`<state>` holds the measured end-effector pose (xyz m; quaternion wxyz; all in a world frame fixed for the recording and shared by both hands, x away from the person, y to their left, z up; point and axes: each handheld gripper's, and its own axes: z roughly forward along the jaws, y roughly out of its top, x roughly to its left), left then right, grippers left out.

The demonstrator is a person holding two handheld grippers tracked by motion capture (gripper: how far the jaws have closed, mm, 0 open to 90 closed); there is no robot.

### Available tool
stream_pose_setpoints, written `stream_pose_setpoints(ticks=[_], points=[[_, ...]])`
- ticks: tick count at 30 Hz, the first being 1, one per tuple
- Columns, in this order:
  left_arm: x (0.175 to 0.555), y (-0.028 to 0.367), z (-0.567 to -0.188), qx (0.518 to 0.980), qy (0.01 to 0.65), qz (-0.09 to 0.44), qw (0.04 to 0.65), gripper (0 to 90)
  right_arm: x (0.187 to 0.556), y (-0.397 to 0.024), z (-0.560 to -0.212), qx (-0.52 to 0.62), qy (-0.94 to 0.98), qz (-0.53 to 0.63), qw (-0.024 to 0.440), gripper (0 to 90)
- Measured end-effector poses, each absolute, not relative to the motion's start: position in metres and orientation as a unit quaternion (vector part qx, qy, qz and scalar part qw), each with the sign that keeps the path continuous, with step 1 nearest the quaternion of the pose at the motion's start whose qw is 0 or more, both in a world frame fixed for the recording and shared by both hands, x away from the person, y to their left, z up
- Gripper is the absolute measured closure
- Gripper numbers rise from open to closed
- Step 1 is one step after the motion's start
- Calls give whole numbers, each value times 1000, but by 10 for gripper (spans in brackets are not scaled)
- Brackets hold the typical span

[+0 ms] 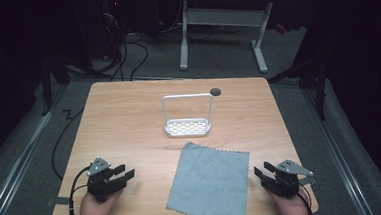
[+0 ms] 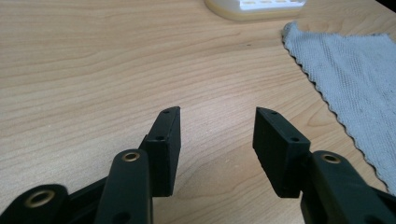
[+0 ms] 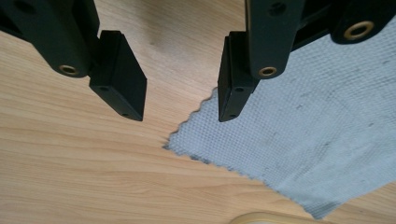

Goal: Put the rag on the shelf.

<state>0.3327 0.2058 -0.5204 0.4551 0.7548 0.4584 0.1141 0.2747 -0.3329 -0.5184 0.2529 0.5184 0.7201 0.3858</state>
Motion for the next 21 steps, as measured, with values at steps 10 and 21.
stream_pose_setpoints(ticks=[10,21], points=[[327,173,-519,790,390,72,468,816,270,-331,-516,514,717,399,249,524],[336,76,-512,848,289,70,439,900,269,-328,-514,510,717,407,245,593]])
